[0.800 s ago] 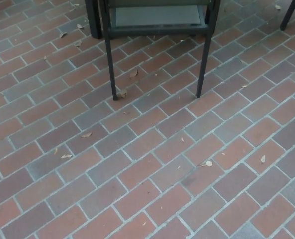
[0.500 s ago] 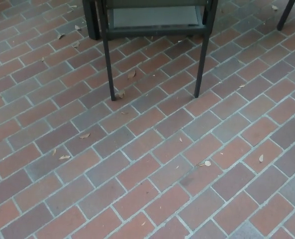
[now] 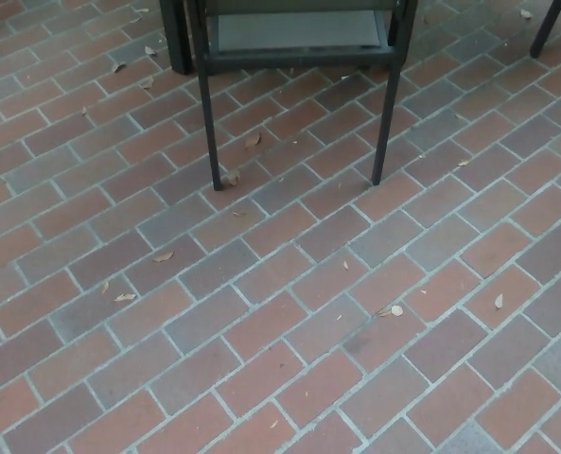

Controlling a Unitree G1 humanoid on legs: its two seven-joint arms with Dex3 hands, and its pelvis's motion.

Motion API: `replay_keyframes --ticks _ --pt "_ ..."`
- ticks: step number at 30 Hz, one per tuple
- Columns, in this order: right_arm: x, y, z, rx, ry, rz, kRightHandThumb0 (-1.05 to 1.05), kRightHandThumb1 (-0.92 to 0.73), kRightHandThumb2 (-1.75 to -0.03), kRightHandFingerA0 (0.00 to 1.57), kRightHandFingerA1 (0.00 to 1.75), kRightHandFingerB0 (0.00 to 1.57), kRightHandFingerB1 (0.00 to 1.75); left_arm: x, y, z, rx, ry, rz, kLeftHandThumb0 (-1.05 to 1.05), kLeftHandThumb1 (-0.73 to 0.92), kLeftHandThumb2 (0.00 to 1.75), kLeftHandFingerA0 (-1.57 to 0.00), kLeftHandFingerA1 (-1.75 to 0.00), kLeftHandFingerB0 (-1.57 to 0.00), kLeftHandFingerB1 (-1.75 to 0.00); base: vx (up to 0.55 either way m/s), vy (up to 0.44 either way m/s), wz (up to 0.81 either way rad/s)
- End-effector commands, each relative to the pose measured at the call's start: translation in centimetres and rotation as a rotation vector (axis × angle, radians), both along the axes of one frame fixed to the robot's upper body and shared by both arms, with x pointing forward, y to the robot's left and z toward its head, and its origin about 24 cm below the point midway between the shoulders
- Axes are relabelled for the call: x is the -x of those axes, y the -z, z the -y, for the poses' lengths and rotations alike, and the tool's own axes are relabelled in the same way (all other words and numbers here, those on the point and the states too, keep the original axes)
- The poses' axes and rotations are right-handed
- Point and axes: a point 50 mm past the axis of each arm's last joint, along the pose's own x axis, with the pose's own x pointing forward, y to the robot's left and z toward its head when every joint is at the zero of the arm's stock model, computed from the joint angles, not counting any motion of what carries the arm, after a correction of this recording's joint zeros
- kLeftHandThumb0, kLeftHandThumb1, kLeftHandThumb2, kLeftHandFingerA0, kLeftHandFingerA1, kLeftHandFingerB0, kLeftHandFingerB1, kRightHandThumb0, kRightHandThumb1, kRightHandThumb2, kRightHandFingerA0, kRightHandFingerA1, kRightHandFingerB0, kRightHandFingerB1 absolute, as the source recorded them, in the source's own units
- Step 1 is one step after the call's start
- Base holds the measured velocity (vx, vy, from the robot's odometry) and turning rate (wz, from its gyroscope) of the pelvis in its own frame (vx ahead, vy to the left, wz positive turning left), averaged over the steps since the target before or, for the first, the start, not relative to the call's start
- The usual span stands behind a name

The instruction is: A chair is kept outside and the robot walks towards it to grab it and pull it out towards itself

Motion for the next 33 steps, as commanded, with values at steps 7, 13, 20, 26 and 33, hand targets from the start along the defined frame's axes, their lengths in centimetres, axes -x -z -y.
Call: replay_keyframes --ticks 7,13,20,26,33 --pt "-0.9 -1.6 1.3 0.079 -0.01 0.048 -0.7 -0.47 -0.88 0.0 0.21 0.01 0.21 -1.8 -1.5 -0.1 -0.014 0.018 0.128 -0.59 0.47 0.54 -0.23 -0.64 -0.24 -0.44 0.0 0.0 0.0" --pt "-0.5 -1.3 1.1 0.068 0.012 0.045 -0.7 -0.46 -0.87 0.0 0.19 0.01 0.21 -1.1 -1.2 -0.5 -0.014 -0.02 0.1 -0.58 0.47 0.54 -0.22 -0.62 -0.24 -0.39 0.0 0.0 0.0" --pt "1.2 -0.6 1.0 0.037 0.018 0.014 -0.91 -0.53 -0.9 0.0 0.05 0.02 0.05 0.9 -0.6 -0.6 -0.005 -0.021 0.054 -0.62 0.47 0.55 -0.21 -0.59 -0.25 -0.4 0.0 0.0 0.0" --pt "2.1 -0.5 1.0 0.046 0.0 -0.007 -0.96 -0.55 -0.93 0.0 0.04 0.0 0.0 1.6 -0.4 -0.7 -0.012 -0.018 0.013 -0.65 0.48 0.55 -0.2 -0.57 -0.24 -0.37 0.01 0.008 0.05" --pt "2.6 -0.4 1.0 0.065 -0.015 -0.029 -0.93 -0.55 -0.92 0.0 0.05 0.0 0.03 2.4 -0.2 -0.7 -0.008 -0.007 -0.001 -0.65 0.38 0.76 -0.15 -0.58 -0.17 -0.46 0.0 0.03 0.02"
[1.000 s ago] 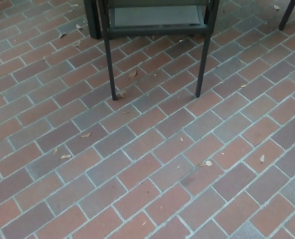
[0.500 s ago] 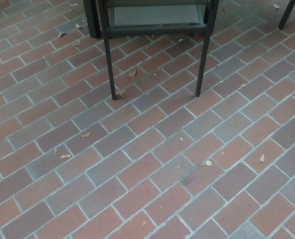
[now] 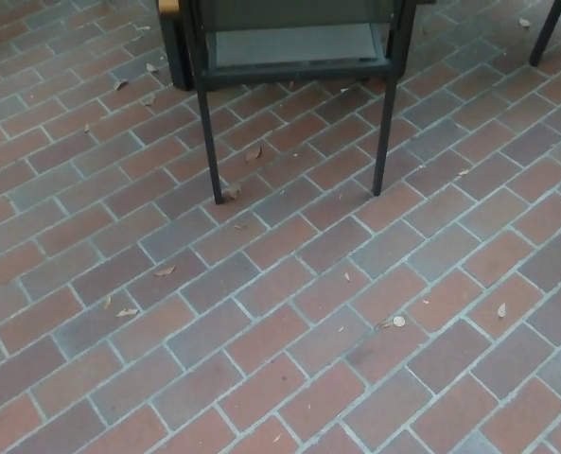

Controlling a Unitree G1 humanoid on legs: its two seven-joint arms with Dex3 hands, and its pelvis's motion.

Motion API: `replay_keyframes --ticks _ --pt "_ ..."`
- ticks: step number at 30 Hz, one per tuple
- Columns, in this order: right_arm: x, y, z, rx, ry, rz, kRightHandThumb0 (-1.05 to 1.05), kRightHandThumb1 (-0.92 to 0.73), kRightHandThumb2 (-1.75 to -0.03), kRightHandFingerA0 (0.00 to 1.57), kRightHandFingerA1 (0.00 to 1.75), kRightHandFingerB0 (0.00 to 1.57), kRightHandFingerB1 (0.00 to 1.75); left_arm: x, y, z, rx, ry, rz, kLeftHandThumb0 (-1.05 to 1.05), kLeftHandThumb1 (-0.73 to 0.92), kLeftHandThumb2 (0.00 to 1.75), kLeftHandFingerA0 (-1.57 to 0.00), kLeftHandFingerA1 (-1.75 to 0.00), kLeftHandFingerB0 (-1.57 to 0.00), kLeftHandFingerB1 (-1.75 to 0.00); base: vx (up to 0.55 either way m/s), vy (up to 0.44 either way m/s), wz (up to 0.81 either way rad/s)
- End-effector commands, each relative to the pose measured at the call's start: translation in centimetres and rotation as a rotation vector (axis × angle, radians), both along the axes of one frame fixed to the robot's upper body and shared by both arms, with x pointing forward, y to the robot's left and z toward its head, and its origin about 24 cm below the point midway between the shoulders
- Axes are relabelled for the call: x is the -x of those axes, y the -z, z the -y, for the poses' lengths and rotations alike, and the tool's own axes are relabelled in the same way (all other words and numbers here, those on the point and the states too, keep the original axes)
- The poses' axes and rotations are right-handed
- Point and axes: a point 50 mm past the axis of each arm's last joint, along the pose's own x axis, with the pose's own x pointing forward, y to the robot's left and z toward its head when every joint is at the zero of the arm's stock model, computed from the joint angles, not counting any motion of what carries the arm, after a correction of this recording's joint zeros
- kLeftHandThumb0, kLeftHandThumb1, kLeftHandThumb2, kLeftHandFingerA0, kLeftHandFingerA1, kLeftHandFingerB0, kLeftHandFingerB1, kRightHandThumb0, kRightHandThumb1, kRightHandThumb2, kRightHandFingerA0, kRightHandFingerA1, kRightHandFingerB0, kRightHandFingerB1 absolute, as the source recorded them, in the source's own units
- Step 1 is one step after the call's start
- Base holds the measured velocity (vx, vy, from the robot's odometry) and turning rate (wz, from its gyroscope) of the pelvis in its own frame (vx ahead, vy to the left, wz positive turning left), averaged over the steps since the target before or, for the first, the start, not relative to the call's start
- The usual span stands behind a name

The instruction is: A chair is kept outside and the robot walks towards it to grab it and pull it out towards itself

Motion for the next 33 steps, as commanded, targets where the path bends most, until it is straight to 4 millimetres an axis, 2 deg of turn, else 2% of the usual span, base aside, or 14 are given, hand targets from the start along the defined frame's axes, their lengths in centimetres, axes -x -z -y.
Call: replay_keyframes --ticks 1,2,3,13,14,24,25,26,27,33 --pt "-0.07 -0.35 0.11 0.028 -0.029 0.016 -0.77 -0.64 -0.6 0.0 0.06 0.0 0.18 0.0 -0.48 -0.48 -0.028 0.023 0.013 -0.62 0.49 0.55 -0.17 -0.55 -0.24 -0.35 0.09 0.111 -0.15" --pt "-0.09 -0.36 0.1 0.031 -0.031 0.014 -0.77 -0.64 -0.6 0.0 0.06 0.0 0.18 -0.01 -0.45 -0.48 -0.026 0.02 0.012 -0.62 0.49 0.55 -0.17 -0.55 -0.24 -0.35 0.07 0.161 -0.17" --pt "-0.13 -0.33 0.06 0.032 -0.029 0.016 -0.9 -0.54 -0.89 0.0 0.07 0.0 0.03 -0.07 -0.39 -0.48 -0.026 0.02 0.008 -0.63 0.48 0.55 -0.19 -0.54 -0.25 -0.36 0.14 0.223 -0.19" --pt "-0.5 -0.37 0.08 0.038 -0.031 0.013 -0.9 -0.53 -0.9 0.0 0.07 0.0 0.04 0.22 -0.33 -0.35 -0.017 0.023 0.013 -0.63 0.49 0.55 -0.19 -0.58 -0.23 -0.37 0.24 0.211 0.06" --pt "-0.52 -0.36 0.07 0.033 -0.028 0.013 -0.76 -0.63 -0.6 0.0 0.05 0.0 0.18 0.24 -0.28 -0.32 -0.018 0.018 0.012 -0.61 0.47 0.55 -0.23 -0.59 -0.24 -0.36 0.26 0.004 0.12" --pt "-0.7 -0.37 0.0 0.025 -0.02 0.016 -0.76 -0.63 -0.6 0.0 0.07 0.0 0.18 0.35 -0.12 -0.32 0.009 -0.03 0.024 -0.58 0.48 0.54 -0.17 -0.6 -0.26 -0.37 0.33 -0.068 0.09" --pt "-0.74 -0.39 0.0 0.026 -0.019 0.02 -0.78 -0.62 -0.6 0.0 0.07 0.0 0.19 0.41 -0.1 -0.31 0.007 -0.024 0.025 -0.64 0.36 0.76 -0.11 -0.57 -0.19 -0.47 0.35 -0.038 0.01" --pt "-0.78 -0.42 0.0 0.028 -0.018 0.025 -0.78 -0.62 -0.6 0.0 0.07 0.0 0.19 0.49 -0.08 -0.3 0.005 -0.017 0.026 -0.64 0.36 0.76 -0.11 -0.57 -0.19 -0.47 0.35 -0.024 -0.07" --pt "-0.81 -0.41 0.0 0.014 -0.003 0.036 -0.92 -0.53 -0.92 0.0 0.04 0.02 0.05 0.49 -0.13 -0.38 0.014 -0.035 0.027 -0.58 0.47 0.54 -0.18 -0.6 -0.27 -0.38 0.35 -0.021 -0.07" --pt "-0.75 -0.5 0.02 0.025 -0.026 0.036 -0.95 -0.55 -0.94 0.0 0.06 0.0 0.01 0.72 -0.18 -0.42 -0.01 0.001 0.015 -0.66 0.48 0.56 -0.18 -0.57 -0.24 -0.37 0.32 0.022 -0.17"
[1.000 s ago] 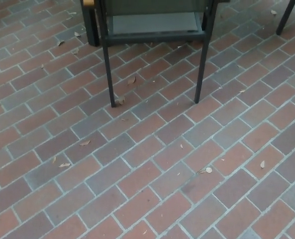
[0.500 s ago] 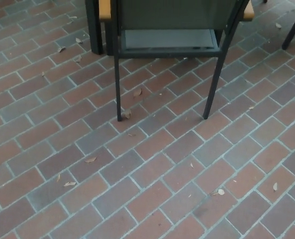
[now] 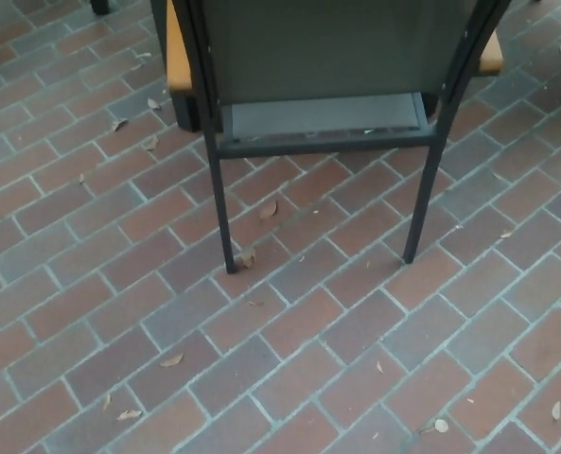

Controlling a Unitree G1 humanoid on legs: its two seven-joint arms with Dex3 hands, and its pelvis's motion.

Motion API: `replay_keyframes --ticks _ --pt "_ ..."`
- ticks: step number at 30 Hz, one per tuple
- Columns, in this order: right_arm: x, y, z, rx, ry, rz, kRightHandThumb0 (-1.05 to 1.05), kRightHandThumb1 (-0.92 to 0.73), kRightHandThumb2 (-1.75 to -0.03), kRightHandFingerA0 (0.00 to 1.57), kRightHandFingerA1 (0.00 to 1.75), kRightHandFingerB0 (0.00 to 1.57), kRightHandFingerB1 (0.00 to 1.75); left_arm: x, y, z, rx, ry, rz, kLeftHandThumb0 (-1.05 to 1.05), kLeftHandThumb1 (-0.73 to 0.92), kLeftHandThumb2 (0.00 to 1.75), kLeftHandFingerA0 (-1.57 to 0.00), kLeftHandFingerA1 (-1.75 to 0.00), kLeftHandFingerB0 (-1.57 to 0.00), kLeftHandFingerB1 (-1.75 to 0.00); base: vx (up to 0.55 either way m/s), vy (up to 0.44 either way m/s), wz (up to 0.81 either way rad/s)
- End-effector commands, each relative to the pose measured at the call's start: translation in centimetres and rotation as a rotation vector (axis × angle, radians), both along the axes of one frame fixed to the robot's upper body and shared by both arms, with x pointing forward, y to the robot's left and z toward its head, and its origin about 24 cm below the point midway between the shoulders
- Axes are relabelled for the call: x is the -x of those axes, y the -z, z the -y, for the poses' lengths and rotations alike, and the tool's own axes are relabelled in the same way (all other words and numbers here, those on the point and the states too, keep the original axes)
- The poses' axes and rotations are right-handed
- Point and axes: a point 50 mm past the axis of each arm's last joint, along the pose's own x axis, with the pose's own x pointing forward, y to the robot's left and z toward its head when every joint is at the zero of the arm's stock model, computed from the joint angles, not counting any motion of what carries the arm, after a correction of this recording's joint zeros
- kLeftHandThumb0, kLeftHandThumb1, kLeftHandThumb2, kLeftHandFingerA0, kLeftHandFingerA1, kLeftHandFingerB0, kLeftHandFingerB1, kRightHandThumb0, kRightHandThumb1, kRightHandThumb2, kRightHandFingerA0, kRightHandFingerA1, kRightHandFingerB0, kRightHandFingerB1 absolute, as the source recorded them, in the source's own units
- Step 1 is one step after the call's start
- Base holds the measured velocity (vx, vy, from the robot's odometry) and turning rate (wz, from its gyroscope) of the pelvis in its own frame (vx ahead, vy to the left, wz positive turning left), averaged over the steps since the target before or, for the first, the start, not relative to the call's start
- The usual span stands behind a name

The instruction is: A chair is kept outside and the robot walks towards it to grab it and pull it out towards itself

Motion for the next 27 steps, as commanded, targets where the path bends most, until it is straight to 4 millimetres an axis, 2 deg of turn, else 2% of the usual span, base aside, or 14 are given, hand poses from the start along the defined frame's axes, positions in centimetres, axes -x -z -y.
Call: replay_keyframes --ticks 1,3,4,9,11,12,17,18,19,20,21,22,26,27 --pt "0.02 -0.22 0.14 0.009 -0.006 0.017 -0.95 -0.55 -0.94 0.0 0.06 0.0 0.01 -0.16 -0.6 -0.49 -0.044 0.032 0.021 -0.66 0.48 0.56 -0.18 -0.57 -0.24 -0.37 0.36 0.102 -0.19" --pt "-0.02 -0.22 0.13 -0.002 0.0 0.024 -0.95 -0.54 -0.92 0.0 0.05 0.0 0.01 -0.2 -0.52 -0.53 -0.027 0.0 0.028 -0.58 0.47 0.54 -0.18 -0.57 -0.27 -0.37 0.48 0.166 -0.18" --pt "-0.08 -0.17 0.07 -0.008 0.005 0.028 -0.94 -0.54 -0.91 0.0 0.05 0.0 0.01 -0.29 -0.55 -0.59 -0.015 -0.016 0.035 -0.6 0.36 0.75 -0.14 -0.58 -0.19 -0.47 0.59 0.153 -0.27" --pt "-0.22 -0.08 -0.06 -0.003 0.001 0.017 -0.95 -0.55 -0.92 0.0 0.04 0.0 0.01 -0.41 -0.83 -0.68 -0.035 0.025 0.036 -0.67 0.36 0.77 -0.12 -0.58 -0.17 -0.47 0.4 0.184 0.09" --pt "-0.22 -0.05 -0.03 -0.006 0.006 0.015 -0.95 -0.55 -0.92 0.0 0.03 0.0 0.01 -0.42 -0.81 -0.68 -0.031 0.013 0.041 -0.66 0.36 0.77 -0.13 -0.58 -0.19 -0.48 0.32 0.06 0.08" --pt "-0.22 -0.02 -0.02 -0.018 0.017 0.021 -0.94 -0.54 -0.88 0.0 0.01 0.0 0.01 -0.44 -0.83 -0.66 -0.031 0.016 0.042 -0.62 0.48 0.55 -0.15 -0.59 -0.24 -0.39 0.35 0.011 0.13" --pt "-0.24 -0.06 -0.04 0.001 0.007 0.018 -0.95 -0.55 -0.92 0.0 0.07 0.0 0.01 -0.43 -0.91 -0.63 -0.043 0.033 0.032 -0.62 0.46 0.55 -0.16 -0.58 -0.24 -0.39 0.34 -0.048 0.16" --pt "-0.3 -0.08 -0.05 0.012 0.002 0.013 -0.93 -0.54 -0.91 0.0 0.06 0.0 0.02 -0.34 -0.83 -0.63 -0.032 0.017 0.035 -0.66 0.36 0.77 -0.13 -0.57 -0.19 -0.47 0.44 -0.122 -0.32" --pt "-0.32 -0.09 -0.04 0.012 0.003 0.013 -0.93 -0.54 -0.91 0.0 0.06 0.0 0.02 -0.3 -0.79 -0.62 -0.031 0.013 0.035 -0.66 0.36 0.77 -0.13 -0.57 -0.19 -0.47 0.48 -0.144 0.54" --pt "-0.29 -0.09 -0.03 0.006 0.006 0.016 -0.95 -0.55 -0.92 0.0 0.04 0.0 0.0 -0.28 -0.77 -0.62 -0.027 0.01 0.035 -0.61 0.46 0.54 -0.16 -0.58 -0.25 -0.39 0.46 -0.157 0.48" --pt "-0.29 -0.09 -0.03 0.006 0.006 0.016 -0.95 -0.55 -0.92 0.0 0.04 0.0 0.0 -0.28 -0.77 -0.62 -0.027 0.01 0.035 -0.61 0.46 0.54 -0.16 -0.58 -0.25 -0.39 0.42 -0.162 0.08" --pt "-0.27 -0.1 -0.02 0.0 0.011 0.021 -0.94 -0.54 -0.91 0.0 0.04 0.0 0.01 -0.26 -0.73 -0.64 -0.023 0.004 0.035 -0.62 0.36 0.76 -0.14 -0.57 -0.19 -0.47 0.42 -0.166 0.02" --pt "-0.27 -0.11 -0.01 -0.003 0.014 0.024 -0.94 -0.54 -0.91 0.0 0.04 0.0 0.01 -0.25 -0.67 -0.65 -0.022 -0.001 0.033 -0.62 0.36 0.76 -0.14 -0.57 -0.19 -0.47 0.38 -0.118 -0.12" --pt "-0.28 -0.12 0.01 -0.003 0.016 0.024 -0.8 -0.61 -0.59 0.0 0.06 0.0 0.18 -0.25 -0.65 -0.65 -0.02 -0.004 0.033 -0.63 0.36 0.76 -0.14 -0.57 -0.2 -0.48 0.28 0.013 -0.24"
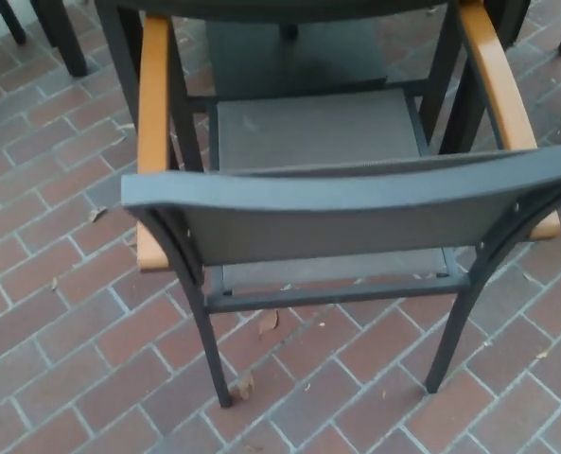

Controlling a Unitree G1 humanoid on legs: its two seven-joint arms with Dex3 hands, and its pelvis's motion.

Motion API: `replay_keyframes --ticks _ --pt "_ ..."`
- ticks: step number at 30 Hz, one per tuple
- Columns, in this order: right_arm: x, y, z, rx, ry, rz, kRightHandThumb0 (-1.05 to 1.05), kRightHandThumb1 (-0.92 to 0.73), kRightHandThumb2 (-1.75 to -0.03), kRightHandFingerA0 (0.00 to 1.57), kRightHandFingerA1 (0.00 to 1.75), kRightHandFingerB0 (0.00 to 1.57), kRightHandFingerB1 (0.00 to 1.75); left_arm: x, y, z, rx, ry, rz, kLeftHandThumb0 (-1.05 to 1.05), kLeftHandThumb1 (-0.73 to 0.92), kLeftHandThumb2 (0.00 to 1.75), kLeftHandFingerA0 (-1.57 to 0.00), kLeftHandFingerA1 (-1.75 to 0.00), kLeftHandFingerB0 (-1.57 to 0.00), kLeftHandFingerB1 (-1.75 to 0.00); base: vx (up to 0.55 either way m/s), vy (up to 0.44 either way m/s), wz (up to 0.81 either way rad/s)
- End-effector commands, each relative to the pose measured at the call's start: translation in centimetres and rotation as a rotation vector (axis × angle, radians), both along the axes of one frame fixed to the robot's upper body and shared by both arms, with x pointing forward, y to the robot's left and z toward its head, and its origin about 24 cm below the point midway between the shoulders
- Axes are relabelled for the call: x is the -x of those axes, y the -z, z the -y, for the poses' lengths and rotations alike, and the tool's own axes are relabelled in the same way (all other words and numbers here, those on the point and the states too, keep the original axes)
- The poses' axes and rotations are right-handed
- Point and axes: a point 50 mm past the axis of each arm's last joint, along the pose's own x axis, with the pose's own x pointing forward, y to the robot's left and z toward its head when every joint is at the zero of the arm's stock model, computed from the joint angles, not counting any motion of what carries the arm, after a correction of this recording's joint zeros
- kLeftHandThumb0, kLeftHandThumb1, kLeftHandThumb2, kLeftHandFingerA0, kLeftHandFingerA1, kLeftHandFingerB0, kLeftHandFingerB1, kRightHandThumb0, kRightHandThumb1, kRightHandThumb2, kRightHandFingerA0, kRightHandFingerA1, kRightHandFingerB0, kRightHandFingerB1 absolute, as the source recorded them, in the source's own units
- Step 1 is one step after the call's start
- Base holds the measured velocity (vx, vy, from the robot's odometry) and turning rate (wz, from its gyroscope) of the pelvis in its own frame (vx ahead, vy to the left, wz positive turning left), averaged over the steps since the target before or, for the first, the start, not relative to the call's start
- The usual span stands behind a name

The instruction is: A chair is kept outside and the robot walks towards it to grab it and pull it out towards itself

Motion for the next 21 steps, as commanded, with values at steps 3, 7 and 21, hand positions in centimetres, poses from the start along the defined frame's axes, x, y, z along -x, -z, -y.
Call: replay_keyframes --ticks 3,7,21 --pt "0.47 -0.06 0.38 0.008 0.027 -0.004 -0.94 -0.54 -0.91 0.0 0.05 0.0 0.0 0.08 -0.28 -0.57 -0.011 -0.028 0.01 -0.57 0.48 0.55 -0.21 -0.57 -0.26 -0.35 0.27 0.033 -0.29" --pt "0.61 -0.03 0.41 0.012 0.033 -0.011 -0.92 -0.53 -0.89 0.0 0.06 0.0 0.01 0.09 -0.41 -0.61 -0.025 -0.003 0.004 -0.61 0.47 0.55 -0.22 -0.56 -0.27 -0.36 0.34 0.193 -0.23" --pt "0.05 -0.32 0.81 0.015 0.038 -0.011 -0.9 -0.51 -0.87 0.0 0.05 0.0 0.01 0.37 -0.48 -0.5 -0.015 -0.002 0.02 -0.63 0.46 0.55 -0.17 -0.57 -0.26 -0.37 0.2 0.087 0.04"
